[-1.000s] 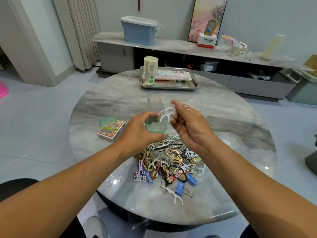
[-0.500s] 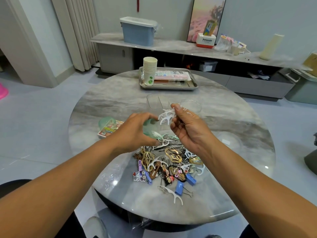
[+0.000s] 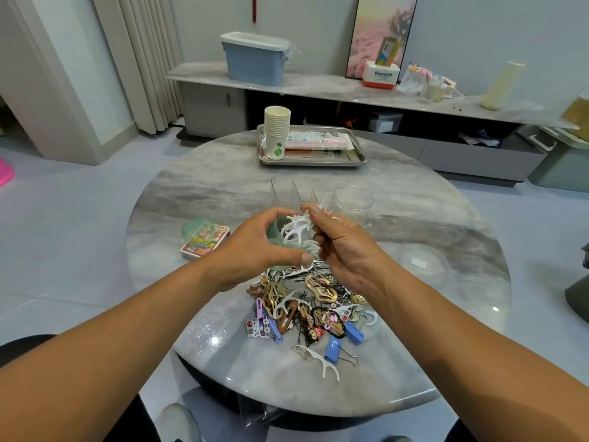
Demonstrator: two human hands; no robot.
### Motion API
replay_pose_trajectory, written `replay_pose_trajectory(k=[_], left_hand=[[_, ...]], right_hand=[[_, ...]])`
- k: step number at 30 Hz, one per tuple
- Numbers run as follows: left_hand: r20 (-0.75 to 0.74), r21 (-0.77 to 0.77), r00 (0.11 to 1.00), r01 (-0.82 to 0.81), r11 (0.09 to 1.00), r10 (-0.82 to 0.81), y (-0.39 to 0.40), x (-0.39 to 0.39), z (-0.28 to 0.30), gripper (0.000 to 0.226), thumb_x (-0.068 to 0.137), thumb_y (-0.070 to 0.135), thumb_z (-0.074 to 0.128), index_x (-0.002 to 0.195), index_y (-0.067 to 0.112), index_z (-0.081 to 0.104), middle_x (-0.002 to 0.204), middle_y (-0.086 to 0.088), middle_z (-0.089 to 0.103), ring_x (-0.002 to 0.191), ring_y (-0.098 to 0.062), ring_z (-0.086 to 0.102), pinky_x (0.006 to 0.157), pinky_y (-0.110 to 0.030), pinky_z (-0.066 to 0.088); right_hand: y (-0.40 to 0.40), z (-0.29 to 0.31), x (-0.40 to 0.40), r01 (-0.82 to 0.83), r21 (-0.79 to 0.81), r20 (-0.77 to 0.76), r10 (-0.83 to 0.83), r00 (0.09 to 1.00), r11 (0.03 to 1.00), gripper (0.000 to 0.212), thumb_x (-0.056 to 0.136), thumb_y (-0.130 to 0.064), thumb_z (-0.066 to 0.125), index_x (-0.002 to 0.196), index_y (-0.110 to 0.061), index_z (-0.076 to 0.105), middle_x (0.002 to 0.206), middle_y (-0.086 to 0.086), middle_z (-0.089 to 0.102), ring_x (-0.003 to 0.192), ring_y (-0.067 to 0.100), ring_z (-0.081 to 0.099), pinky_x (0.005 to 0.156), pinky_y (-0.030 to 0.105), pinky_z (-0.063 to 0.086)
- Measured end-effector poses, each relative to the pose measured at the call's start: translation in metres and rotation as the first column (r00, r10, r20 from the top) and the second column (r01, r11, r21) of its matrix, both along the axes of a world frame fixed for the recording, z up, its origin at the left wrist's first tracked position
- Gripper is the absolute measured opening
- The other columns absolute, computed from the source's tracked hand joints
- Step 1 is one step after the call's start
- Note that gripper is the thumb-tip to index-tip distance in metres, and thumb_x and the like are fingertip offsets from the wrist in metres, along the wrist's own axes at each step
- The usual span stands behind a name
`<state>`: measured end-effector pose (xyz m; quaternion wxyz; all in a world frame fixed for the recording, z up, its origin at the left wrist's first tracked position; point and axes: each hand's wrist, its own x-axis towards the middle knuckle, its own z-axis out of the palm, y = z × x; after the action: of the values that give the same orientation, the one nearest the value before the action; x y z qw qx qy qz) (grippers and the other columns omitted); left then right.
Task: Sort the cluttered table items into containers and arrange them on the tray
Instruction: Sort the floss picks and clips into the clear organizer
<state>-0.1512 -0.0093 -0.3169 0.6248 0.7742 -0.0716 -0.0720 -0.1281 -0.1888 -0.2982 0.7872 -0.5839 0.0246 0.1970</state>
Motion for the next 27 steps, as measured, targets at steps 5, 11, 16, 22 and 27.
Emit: replay_pose_trajectory(k=[5,11,16,22,27], left_hand=[[0.026,0.015,1.0,-0.011,1.0,0.011,-0.002,-0.001,0.001,0.071,0.063,0.029,0.096,0.124,0.036,0.06,0.11,0.011,0.071,0.096,-0.008,0.071,0.08,-0.023,0.059],[0.059,0.048,0.997,-0.06,0.997,0.057,-0.002,0.0,-0.002,0.064,0.068,0.028,0.094,0.12,0.037,0.058,0.108,0.011,0.07,0.095,-0.009,0.071,0.077,-0.024,0.058],[0.115,0.109,0.983,-0.156,0.982,0.143,0.002,0.0,0.0,0.061,0.072,0.039,0.09,0.121,0.045,0.055,0.115,0.014,0.062,0.095,0.002,0.064,0.073,-0.013,0.052],[0.153,0.234,0.988,-0.07,0.97,0.035,-0.004,-0.004,-0.003,0.061,0.075,0.033,0.088,0.125,0.042,0.054,0.122,0.015,0.06,0.118,-0.002,0.056,0.093,-0.026,0.052],[0.108,0.148,0.958,-0.278,0.949,0.264,0.006,0.004,-0.005,0.078,0.069,0.028,0.092,0.134,0.034,0.05,0.117,0.015,0.057,0.109,-0.004,0.055,0.089,-0.027,0.05]], right_hand=[[0.002,-0.01,-0.001,0.004,-0.069,0.152,0.007,0.988,0.998,0.031,0.083,-0.024,0.079,0.107,-0.004,0.076,0.101,0.014,0.077,0.092,0.027,0.072,0.089,0.039,0.057],[0.003,-0.01,-0.004,0.032,-0.264,0.368,0.07,0.927,0.964,0.032,0.084,-0.019,0.083,0.115,-0.018,0.074,0.089,0.013,0.067,0.077,0.02,0.067,0.075,0.031,0.058],[-0.003,-0.009,0.002,0.124,-0.141,0.355,-0.067,0.932,0.982,0.036,0.08,-0.016,0.085,0.114,-0.012,0.072,0.093,0.005,0.074,0.085,0.014,0.072,0.076,0.023,0.057],[-0.001,-0.015,-0.001,0.12,-0.193,0.425,-0.027,0.905,0.974,0.013,0.083,-0.009,0.082,0.095,-0.007,0.076,0.086,0.002,0.077,0.078,0.009,0.072,0.07,0.017,0.055],[-0.012,-0.016,0.012,0.198,-0.343,0.359,-0.067,0.931,0.918,0.009,0.095,-0.023,0.07,0.101,-0.029,0.075,0.098,-0.005,0.076,0.09,0.009,0.069,0.069,0.018,0.055]])
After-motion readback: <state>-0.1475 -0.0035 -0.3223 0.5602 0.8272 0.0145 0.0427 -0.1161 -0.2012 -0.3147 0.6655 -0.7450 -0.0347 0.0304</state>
